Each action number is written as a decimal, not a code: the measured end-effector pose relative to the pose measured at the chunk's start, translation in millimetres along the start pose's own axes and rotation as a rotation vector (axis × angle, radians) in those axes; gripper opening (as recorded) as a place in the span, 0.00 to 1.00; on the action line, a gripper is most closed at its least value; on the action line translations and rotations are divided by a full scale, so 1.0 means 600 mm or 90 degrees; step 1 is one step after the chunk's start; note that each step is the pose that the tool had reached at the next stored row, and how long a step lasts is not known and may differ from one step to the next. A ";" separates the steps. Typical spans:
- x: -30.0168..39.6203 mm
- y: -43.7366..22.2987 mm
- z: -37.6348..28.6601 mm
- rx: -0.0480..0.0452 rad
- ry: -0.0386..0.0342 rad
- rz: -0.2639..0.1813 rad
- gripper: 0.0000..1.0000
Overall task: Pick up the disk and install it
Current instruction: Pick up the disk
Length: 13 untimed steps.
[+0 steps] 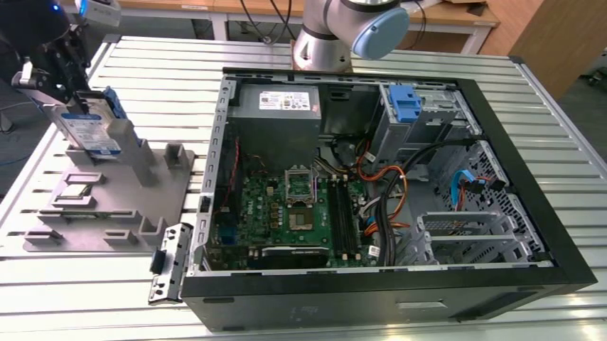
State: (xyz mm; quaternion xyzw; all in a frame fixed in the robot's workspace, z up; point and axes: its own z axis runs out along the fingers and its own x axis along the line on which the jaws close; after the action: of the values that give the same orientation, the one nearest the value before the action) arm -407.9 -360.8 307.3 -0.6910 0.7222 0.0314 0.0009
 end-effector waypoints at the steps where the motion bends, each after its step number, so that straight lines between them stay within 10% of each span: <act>1: 0.000 0.000 0.000 0.0001 -0.0001 0.000 0.35; 13: 0.000 0.000 -0.003 -0.0002 0.0001 0.000 0.35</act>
State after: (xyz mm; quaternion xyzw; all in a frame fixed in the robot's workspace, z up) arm -407.9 -360.8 308.9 -0.6910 0.7222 0.0315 0.0008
